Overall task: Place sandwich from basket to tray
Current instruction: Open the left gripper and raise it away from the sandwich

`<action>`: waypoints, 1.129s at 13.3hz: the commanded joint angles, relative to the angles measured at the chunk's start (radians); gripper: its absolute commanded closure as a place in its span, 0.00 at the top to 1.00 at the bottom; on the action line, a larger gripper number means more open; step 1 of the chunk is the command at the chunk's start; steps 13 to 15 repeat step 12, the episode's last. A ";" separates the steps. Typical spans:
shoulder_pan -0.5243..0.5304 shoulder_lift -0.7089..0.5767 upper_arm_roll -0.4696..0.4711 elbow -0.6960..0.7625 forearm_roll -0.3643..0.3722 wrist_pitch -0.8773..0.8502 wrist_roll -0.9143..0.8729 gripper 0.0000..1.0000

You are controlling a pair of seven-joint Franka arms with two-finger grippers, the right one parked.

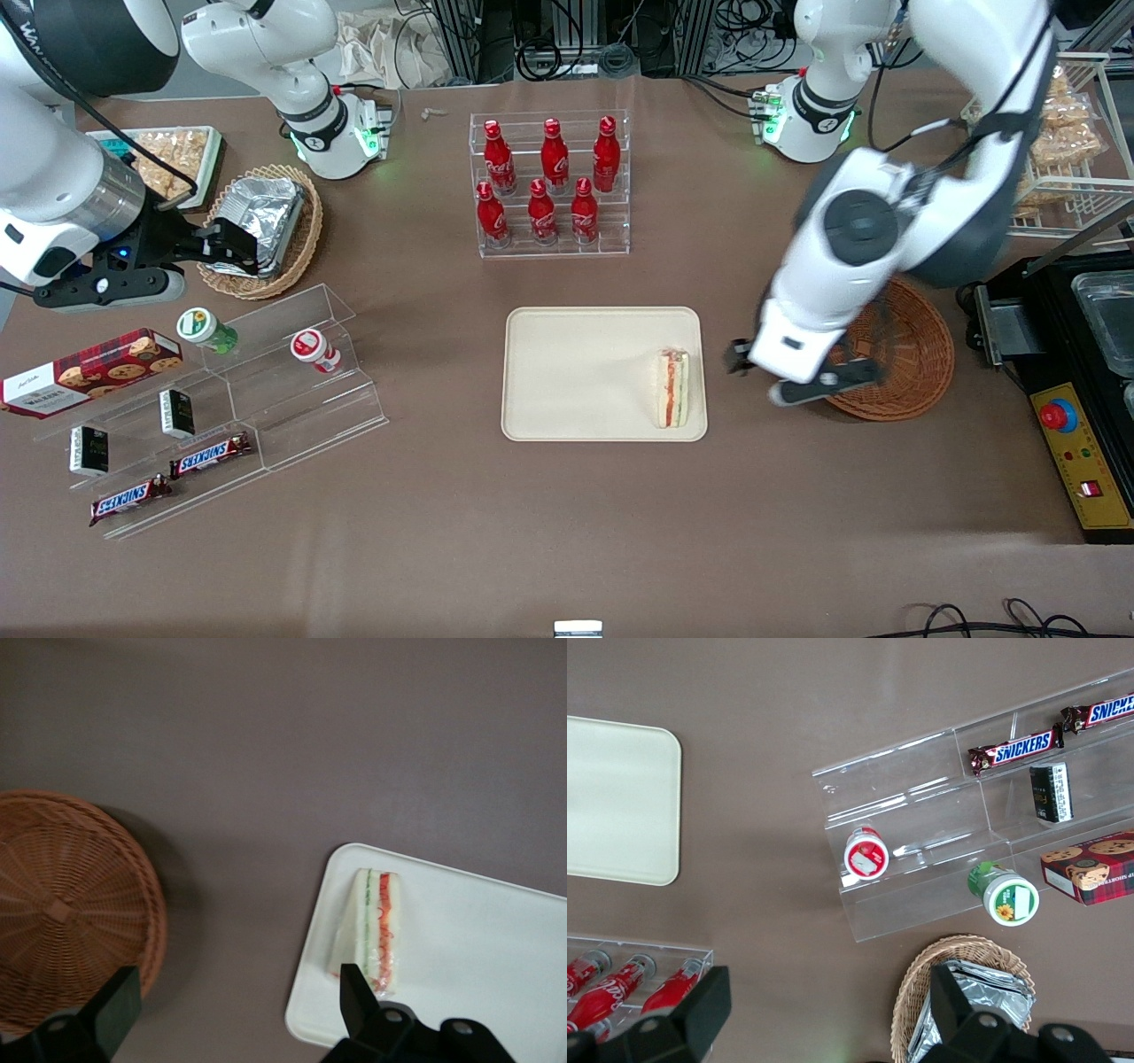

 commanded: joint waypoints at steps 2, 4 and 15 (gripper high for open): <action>-0.006 -0.130 0.216 -0.036 -0.151 -0.054 0.361 1.00; -0.007 -0.158 0.286 -0.044 -0.180 -0.075 0.501 1.00; 0.005 -0.158 0.346 0.026 -0.146 -0.188 0.827 1.00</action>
